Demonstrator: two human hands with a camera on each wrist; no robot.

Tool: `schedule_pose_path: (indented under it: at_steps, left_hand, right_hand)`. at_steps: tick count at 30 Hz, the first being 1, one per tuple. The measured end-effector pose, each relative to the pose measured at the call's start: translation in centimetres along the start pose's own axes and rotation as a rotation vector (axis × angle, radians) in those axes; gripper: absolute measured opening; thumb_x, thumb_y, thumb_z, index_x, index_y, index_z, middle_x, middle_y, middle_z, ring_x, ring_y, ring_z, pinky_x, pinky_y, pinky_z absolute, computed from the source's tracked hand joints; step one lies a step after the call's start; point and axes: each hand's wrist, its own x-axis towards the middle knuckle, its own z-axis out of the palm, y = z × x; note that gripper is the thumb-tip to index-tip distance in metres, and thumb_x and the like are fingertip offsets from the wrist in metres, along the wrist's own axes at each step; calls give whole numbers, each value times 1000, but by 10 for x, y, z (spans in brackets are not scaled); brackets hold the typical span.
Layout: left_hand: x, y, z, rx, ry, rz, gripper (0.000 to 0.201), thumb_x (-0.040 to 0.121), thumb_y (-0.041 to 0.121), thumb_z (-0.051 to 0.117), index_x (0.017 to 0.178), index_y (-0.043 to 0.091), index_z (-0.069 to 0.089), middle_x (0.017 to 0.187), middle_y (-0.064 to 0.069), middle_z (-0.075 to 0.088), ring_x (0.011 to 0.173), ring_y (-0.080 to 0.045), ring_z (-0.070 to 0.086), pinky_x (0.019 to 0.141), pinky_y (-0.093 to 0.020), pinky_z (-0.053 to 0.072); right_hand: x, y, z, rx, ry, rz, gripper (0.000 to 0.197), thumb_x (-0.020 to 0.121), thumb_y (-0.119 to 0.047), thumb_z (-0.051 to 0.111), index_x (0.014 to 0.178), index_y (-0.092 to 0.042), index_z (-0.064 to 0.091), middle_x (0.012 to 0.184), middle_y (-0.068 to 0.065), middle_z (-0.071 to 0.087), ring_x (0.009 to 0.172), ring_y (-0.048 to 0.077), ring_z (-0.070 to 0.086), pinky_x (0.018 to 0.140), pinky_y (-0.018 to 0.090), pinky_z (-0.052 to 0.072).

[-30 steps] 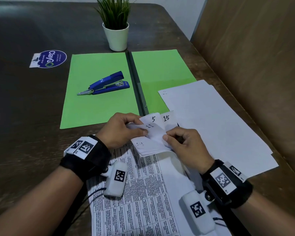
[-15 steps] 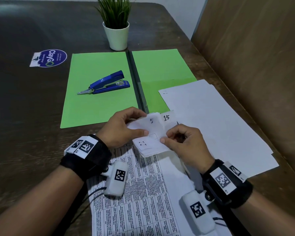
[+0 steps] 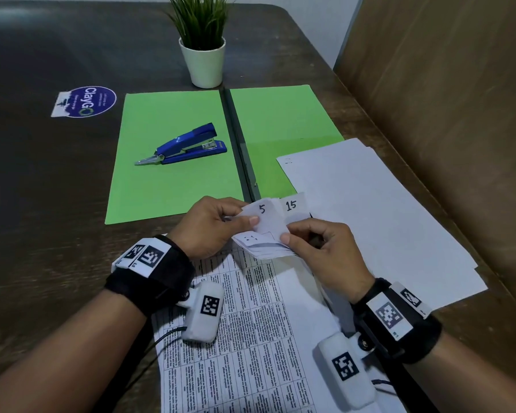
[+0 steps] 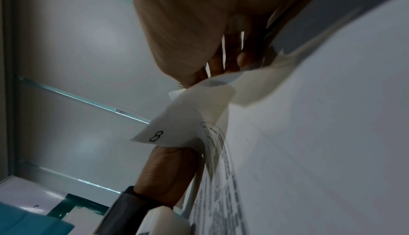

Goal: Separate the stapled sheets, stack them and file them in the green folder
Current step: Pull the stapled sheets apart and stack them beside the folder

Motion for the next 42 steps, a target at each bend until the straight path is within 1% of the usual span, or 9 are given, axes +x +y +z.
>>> schedule_pose_path:
  at_steps: [5,10,13,16,21,25,29,36,42]
  left_hand:
    - [-1,2,0,45,-36,9,38,96,36,58,82,7,79,95,3,73,87,-17,70,83,-35,56]
    - [-2,0,-3,133,-68,-80,76,88,76,38,91,10,74,105,-28,69,80,-34,64,88,-42,53]
    - [-2,5,-1,108,-64,-78,60,100,54,41,94,5,75,108,-12,72,95,-34,66,86,-36,53]
    - [-2,8,1,58,-63,-58,34,101,37,52,103,16,78,111,8,72,102,-16,68,91,-31,52]
    - [-3,6,0,8,-81,-89,31,96,26,65,126,23,69,113,8,75,102,-9,71,91,-26,53]
    - [-3,6,-1,-4,-83,-96,37,90,21,73,127,22,68,114,8,75,101,-9,71,90,-26,54]
    - [-3,5,-1,11,-88,-73,36,88,16,75,122,26,68,112,7,75,103,-11,71,93,-28,54]
    - [-2,4,-1,36,-60,-47,37,90,16,74,124,23,63,118,9,71,108,-11,67,100,-34,53]
    - [-1,2,-1,19,-68,-36,39,86,20,78,120,24,61,119,10,70,108,-9,67,103,-39,52]
  right_hand:
    - [0,2,0,0,18,-16,16,78,-9,83,88,-20,77,76,4,69,65,8,56,62,21,47]
    - [-2,-1,2,9,9,-65,30,83,0,76,103,-23,77,85,1,71,65,3,54,62,12,45]
    - [-2,-2,1,18,-12,-73,27,86,1,73,110,-12,76,92,5,75,64,-1,55,62,10,44]
    - [-1,1,1,11,-1,-60,26,84,-4,76,107,-16,78,89,7,75,66,2,57,65,14,47]
    - [-1,3,1,0,17,-34,23,80,-8,82,96,-24,79,81,9,71,62,3,54,63,16,46]
    - [-1,3,0,-51,8,-39,13,76,-11,85,79,-20,76,68,-11,66,60,4,50,59,18,42]
    - [0,-1,2,-182,15,-110,17,75,-14,85,68,-17,70,67,-10,65,59,3,50,59,13,38]
    - [-3,-1,1,-262,46,-254,32,76,-21,83,102,-28,67,90,-14,62,76,11,57,63,17,41]
    - [-1,0,3,-471,38,-388,8,77,-27,74,82,-23,70,80,-13,60,75,11,54,63,28,46]
